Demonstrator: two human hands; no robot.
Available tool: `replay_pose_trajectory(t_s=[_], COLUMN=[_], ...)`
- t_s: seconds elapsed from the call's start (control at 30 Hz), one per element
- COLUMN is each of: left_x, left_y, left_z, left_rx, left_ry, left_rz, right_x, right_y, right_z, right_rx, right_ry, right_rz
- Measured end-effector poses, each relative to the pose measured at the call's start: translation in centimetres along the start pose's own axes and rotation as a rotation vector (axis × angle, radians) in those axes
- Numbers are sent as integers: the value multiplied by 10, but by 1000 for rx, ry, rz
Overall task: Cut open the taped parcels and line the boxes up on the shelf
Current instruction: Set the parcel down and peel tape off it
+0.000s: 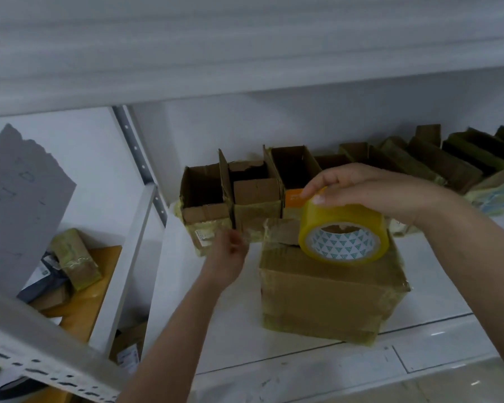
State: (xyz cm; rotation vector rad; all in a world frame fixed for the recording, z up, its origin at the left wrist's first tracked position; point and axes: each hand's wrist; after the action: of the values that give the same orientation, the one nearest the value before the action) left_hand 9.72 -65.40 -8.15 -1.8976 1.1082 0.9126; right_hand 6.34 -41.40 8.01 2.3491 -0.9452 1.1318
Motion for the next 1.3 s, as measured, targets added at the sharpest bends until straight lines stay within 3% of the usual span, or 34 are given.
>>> replay_pose_trajectory(t_s=[0.07,0.2,0.3,0.47,0.67,0.8,1.0,1.13,1.3], left_x=[-32,-78,-89,-80,-75,-76,-76,-75,-75], left_y=[-14,-39,-46,-37,-34,-35,-33,-31,-31], left_z=[-22,-8,18,22,32,33,35,35,36], left_rx=[79,335,446,358,247,225,210,216,215], left_ry=[-40,319,244,285,763,941,1033,1049,1107], left_rz=[261,528,542,556,564,534,529,545,549], right_x=[-3,-25,-48,-71,-47,-36,-29,-43,-81], right_y=[-6,-17,-26,-34,-40,-49,-59,-67,-80], right_z=[-12,-12,-3,10,-1,-17,-35,-49,-33], right_rx=[61,-23,-158,-280,-329,-363,-321,-201,-184], right_ry=[101,229,383,623,303,97,-201,-491,-353], right_rz=[-3,-83,-134,-169,-163,-124,24,301,373])
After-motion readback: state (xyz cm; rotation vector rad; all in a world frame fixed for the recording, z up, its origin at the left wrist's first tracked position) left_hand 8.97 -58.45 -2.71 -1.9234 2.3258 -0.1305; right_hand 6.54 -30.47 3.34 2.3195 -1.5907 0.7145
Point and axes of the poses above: each hand's wrist, its own y-axis towards the middle knuckle, its own z-axis out of the palm, x = y × z, and after that the axes turned 14 degrees about -z, right-handed
